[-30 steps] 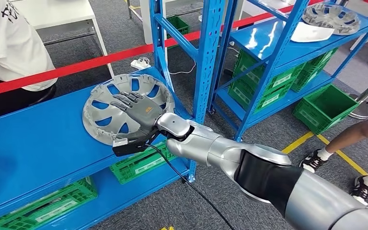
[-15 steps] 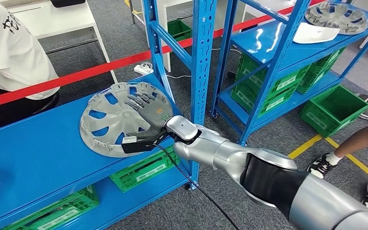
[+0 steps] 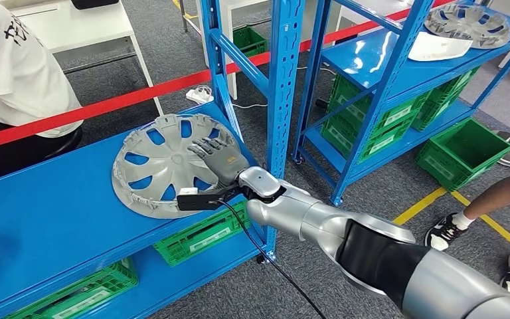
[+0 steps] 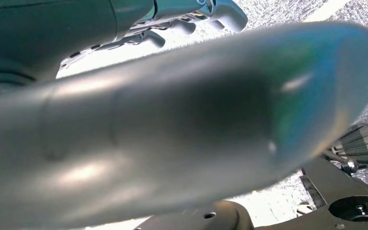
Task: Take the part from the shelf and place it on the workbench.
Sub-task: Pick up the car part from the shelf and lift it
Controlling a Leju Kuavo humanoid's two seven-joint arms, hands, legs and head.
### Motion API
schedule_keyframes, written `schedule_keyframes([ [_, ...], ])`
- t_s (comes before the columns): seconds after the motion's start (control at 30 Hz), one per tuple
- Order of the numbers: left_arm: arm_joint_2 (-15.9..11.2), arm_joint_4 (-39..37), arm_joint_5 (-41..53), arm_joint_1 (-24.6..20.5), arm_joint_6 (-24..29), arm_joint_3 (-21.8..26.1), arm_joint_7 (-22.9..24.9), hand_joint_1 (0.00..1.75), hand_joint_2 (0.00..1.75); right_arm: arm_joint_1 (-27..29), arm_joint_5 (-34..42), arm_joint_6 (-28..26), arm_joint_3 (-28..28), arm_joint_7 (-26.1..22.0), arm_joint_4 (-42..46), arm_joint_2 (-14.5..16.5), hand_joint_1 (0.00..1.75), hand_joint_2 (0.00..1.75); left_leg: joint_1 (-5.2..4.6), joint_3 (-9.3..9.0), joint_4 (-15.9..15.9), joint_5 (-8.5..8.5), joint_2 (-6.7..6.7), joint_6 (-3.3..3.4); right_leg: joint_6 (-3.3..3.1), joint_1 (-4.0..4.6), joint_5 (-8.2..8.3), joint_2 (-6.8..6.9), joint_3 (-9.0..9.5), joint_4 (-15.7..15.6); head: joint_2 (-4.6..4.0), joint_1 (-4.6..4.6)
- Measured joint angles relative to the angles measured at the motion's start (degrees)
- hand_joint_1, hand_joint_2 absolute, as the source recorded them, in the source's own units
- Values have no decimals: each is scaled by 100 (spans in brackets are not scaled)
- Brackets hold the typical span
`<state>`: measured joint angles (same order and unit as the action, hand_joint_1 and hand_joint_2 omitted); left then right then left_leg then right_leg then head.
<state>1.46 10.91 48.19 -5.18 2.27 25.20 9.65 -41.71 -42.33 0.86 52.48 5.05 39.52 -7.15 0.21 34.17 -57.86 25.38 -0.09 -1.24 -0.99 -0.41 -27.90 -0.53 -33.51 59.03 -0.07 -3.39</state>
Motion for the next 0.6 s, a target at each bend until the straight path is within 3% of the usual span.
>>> schedule_keyframes([
  [0.6,0,0,57,-60,-9,0,73,0,0,70,172,117,-85,-246,-163,92,0,175,-3,3,0,6,-2,3,1,-1,0,3,6,-11,0,0],
])
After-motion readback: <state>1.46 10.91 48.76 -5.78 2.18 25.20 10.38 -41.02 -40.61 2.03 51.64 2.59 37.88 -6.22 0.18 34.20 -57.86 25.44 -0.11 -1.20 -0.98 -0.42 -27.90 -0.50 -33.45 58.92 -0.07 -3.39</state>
